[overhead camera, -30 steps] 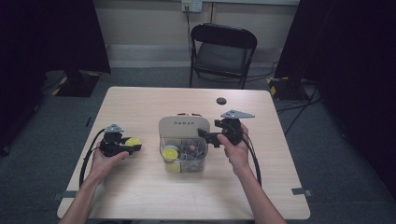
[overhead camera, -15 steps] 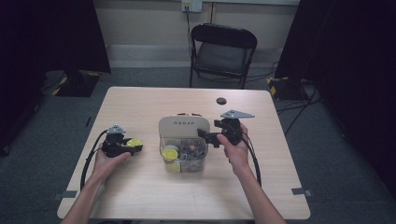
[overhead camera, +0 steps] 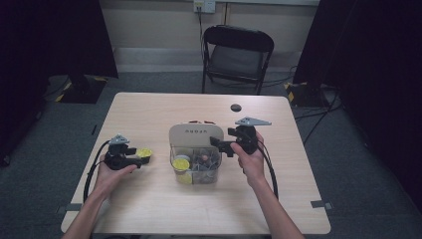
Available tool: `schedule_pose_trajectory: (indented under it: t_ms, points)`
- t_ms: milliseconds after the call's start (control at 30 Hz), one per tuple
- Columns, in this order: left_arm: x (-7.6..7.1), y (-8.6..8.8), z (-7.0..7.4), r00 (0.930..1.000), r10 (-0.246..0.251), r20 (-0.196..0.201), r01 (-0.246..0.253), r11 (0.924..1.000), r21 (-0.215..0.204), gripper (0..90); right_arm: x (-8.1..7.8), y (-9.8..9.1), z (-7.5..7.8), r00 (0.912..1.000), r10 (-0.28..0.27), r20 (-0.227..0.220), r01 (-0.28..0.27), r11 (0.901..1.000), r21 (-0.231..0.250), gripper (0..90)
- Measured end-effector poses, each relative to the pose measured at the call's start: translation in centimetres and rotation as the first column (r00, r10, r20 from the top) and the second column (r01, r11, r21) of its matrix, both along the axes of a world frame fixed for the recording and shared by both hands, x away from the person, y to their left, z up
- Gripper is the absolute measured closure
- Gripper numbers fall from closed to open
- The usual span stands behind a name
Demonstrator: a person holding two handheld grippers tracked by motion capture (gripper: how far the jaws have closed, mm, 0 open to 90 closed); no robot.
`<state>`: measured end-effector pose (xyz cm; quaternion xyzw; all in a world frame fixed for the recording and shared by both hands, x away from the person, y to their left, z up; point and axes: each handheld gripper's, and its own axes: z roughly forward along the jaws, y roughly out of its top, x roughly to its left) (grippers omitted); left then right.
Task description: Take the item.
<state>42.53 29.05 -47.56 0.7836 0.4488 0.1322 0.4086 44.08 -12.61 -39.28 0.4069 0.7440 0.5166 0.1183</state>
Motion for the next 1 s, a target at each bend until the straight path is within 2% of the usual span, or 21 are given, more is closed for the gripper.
schedule_pose_trajectory:
  t_ms: [100,233,300,367,467,567,633,667,700,800,867,933,1000]
  points:
    - [-0.7,0.2,0.4,0.9999,0.005,0.013,-0.005,1.0000,-0.003,20.7,0.0,0.0,0.1,1.0000,-0.001,0.006,0.001,1.0000,-0.001,13.8]
    - [-1.9,0.6,0.3,0.9999,0.010,-0.004,-0.010,0.9999,-0.001,23.2,0.0,-0.1,0.2,1.0000,0.004,0.002,-0.004,1.0000,-0.002,15.1]
    - [-2.6,0.6,-0.1,0.9999,0.007,0.008,-0.007,0.9998,0.019,23.4,0.0,-0.2,0.3,0.9999,0.012,-0.006,-0.012,0.9998,-0.017,16.7]
    - [-3.0,0.6,-0.5,1.0000,-0.006,-0.008,0.006,0.9998,0.016,23.3,0.0,-0.4,0.6,0.9999,0.011,-0.004,-0.011,0.9997,-0.023,18.3]
    - [-3.4,0.5,-0.9,0.9998,-0.019,0.008,0.018,0.9986,0.050,22.4,-0.2,-0.8,0.9,1.0000,0.006,0.007,-0.006,0.9999,-0.010,21.5]
    - [-3.5,0.3,-1.5,0.9997,-0.023,0.006,0.023,0.9980,0.059,21.8,-0.4,-0.9,1.1,0.9999,0.009,0.011,-0.009,0.9999,0.006,26.4]
    - [-3.3,0.2,-1.8,0.9997,-0.014,-0.018,0.015,0.9984,0.055,21.3,-0.5,-0.7,1.2,0.9997,0.018,0.014,-0.019,0.9998,0.010,30.1]
    - [-3.3,0.2,-1.9,0.9995,-0.019,-0.026,0.021,0.9972,0.071,21.1,-0.6,-0.5,1.3,0.9995,0.025,0.022,-0.025,0.9996,0.011,36.1]
    - [-3.3,0.1,-2.0,0.9994,-0.028,-0.018,0.030,0.9939,0.106,21.1,-0.6,-0.5,1.3,0.9995,0.025,0.022,-0.025,0.9996,0.011,36.1]
    - [-3.3,-0.2,-2.1,0.9999,-0.016,0.000,0.016,0.9940,0.108,20.9,-0.7,-0.3,1.5,0.9985,0.046,0.031,-0.046,0.9988,0.018,42.5]
    - [-3.5,-0.5,-2.2,0.9996,-0.011,0.026,0.006,0.9878,0.156,20.7,-0.8,-0.2,1.7,0.9980,0.051,0.038,-0.052,0.9986,0.012,45.2]
    - [-3.8,-0.7,-2.6,0.9986,-0.015,0.051,0.007,0.9874,0.158,17.7,-0.9,-0.1,1.8,0.9978,0.052,0.041,-0.053,0.9985,0.017,47.6]
    - [-3.8,-0.6,-2.6,0.9983,-0.018,0.055,0.009,0.9874,0.158,16.3,-1.0,-0.1,1.8,0.9970,0.064,0.043,-0.065,0.9976,0.026,49.9]
